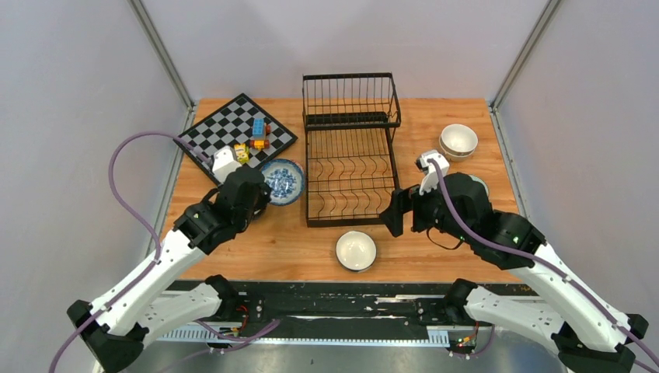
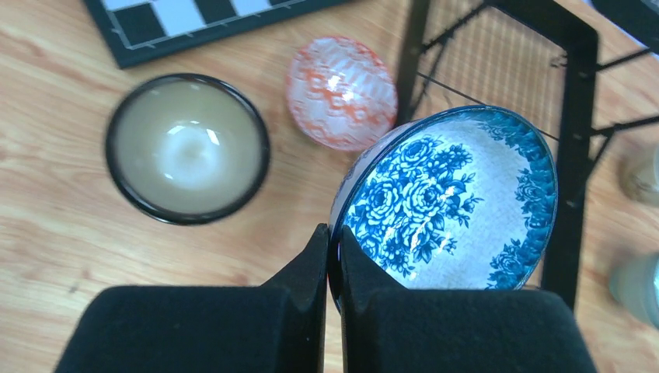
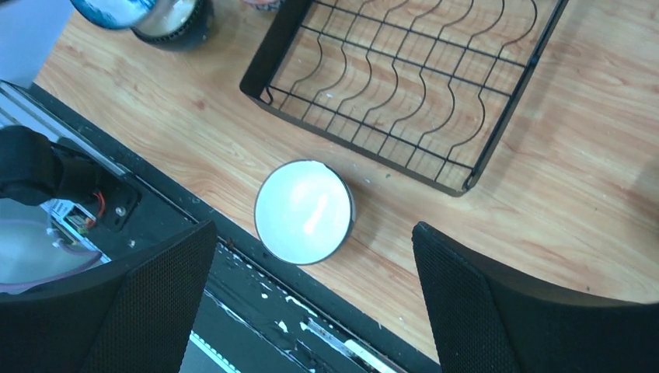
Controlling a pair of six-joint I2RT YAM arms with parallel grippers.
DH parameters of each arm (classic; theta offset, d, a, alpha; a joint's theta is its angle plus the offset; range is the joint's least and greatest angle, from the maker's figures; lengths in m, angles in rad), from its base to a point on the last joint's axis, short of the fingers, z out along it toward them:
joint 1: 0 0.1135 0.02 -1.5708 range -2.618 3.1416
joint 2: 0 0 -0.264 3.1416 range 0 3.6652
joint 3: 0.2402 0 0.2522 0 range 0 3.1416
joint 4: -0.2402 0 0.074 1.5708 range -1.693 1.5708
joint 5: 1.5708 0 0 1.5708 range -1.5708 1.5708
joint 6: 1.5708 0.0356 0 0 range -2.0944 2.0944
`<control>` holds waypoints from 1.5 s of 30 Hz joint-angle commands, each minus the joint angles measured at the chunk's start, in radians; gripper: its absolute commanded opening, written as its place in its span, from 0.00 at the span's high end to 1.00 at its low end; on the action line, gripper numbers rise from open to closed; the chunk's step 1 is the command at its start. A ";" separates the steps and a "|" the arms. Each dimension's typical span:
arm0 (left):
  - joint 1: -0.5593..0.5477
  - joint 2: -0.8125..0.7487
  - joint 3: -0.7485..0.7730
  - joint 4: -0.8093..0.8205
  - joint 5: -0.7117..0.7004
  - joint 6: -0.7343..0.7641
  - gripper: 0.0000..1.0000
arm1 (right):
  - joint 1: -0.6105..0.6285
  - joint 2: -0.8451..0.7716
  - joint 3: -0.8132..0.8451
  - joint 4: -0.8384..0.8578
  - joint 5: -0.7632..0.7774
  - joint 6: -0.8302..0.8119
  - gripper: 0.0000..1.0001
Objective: Unload the bowls from the dish rack
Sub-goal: Place the bowl with the bowl.
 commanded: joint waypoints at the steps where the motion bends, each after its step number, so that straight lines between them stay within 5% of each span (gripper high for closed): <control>1: 0.129 0.012 0.013 -0.001 0.075 0.105 1.00 | -0.009 -0.032 -0.079 -0.018 -0.001 -0.023 0.01; 7: 0.309 0.150 -0.004 0.117 0.213 0.142 1.00 | -0.010 -0.066 -0.127 -0.009 0.008 -0.045 0.01; 24: 0.477 0.515 0.081 0.378 0.397 0.198 1.00 | -0.009 -0.229 -0.254 0.028 -0.005 -0.037 0.02; 45: 0.517 0.692 0.095 0.480 0.468 0.189 1.00 | -0.009 -0.244 -0.275 0.069 0.029 -0.034 0.02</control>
